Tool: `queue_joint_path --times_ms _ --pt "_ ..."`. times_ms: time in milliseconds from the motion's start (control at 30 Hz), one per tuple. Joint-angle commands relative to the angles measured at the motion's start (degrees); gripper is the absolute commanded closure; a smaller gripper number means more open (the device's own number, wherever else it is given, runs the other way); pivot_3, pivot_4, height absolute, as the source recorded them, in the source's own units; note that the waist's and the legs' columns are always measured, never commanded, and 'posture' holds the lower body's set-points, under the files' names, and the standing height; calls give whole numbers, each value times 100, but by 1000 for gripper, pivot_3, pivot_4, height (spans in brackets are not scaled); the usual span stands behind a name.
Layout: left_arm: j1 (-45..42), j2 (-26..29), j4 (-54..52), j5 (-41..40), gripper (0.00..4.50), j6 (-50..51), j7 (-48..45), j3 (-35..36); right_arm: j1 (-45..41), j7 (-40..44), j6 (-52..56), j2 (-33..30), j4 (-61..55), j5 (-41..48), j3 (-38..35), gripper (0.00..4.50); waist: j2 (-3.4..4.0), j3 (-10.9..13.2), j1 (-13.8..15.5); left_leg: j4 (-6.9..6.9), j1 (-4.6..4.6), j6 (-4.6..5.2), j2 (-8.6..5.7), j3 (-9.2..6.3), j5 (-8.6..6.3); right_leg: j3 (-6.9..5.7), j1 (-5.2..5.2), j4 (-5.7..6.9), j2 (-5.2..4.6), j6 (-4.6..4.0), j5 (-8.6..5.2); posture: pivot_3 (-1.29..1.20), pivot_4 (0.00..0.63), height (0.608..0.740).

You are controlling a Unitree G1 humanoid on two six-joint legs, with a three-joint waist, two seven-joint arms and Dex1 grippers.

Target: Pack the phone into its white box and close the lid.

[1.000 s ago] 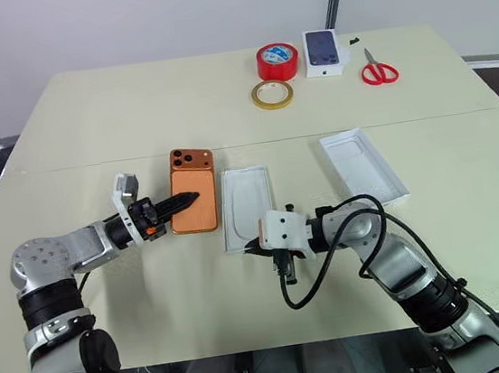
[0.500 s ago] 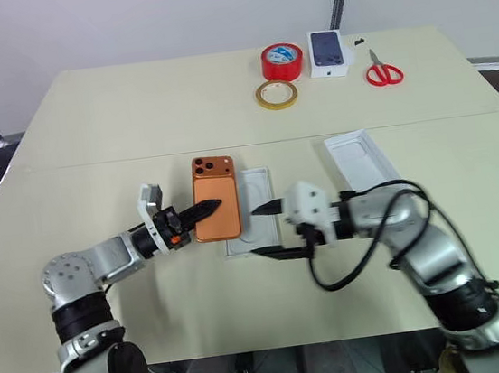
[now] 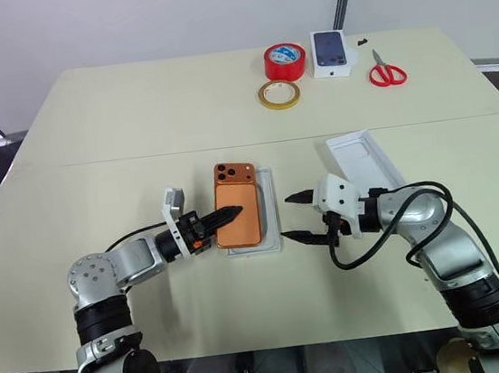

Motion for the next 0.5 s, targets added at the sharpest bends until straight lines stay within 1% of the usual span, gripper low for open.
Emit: queue_joint_path --times_ms 33,67,100,167,200,233,333,500 --pt "-165 14 31 -65 3501 -128 -91 -141 -112 -82 -110 15 -102 -17 -43 1047 0 0 -2 0 0 0 0 0 0 0 0 0 0 0 0 0 150 740" --pt "-188 29 68 -26 3171 -178 -97 -183 -121 -95 -110 18 -96 -16 -41 1047 0 0 -3 1 0 0 0 0 0 0 0 0 0 0 0 0 150 740" --pt "-198 60 83 32 2735 -209 -113 -270 -127 -108 -109 20 -90 -18 -37 1047 0 0 -1 0 0 0 0 0 0 0 0 0 0 0 0 0 150 740" --pt "-188 115 59 83 1759 -242 -203 -434 -135 -134 -119 26 -83 -31 -19 1047 0 0 -5 0 0 -1 0 0 1 0 0 0 0 0 0 0 150 740" --pt "-191 118 45 58 1197 -237 -213 -463 -137 -154 -115 40 -84 -27 -11 1047 1 -1 -11 0 3 -2 0 0 1 0 4 0 0 0 0 0 150 740" --pt "-197 143 -1 37 765 -222 -222 -497 -139 -169 -114 49 -85 -28 -4 1047 1 -1 -16 0 7 -2 0 0 1 0 8 0 1 0 0 0 150 740" --pt "-225 221 -102 -106 765 -107 -216 -440 -130 -200 -120 62 -94 -38 7 1047 3 -2 -26 -1 12 -2 1 0 1 0 10 1 3 0 0 0 150 740" --pt "-153 511 -425 -327 765 43 -285 -397 -171 -231 -159 111 -21 -83 50 1047 3 -2 -36 -1 12 -2 3 0 1 0 10 1 4 0 0 0 150 740"
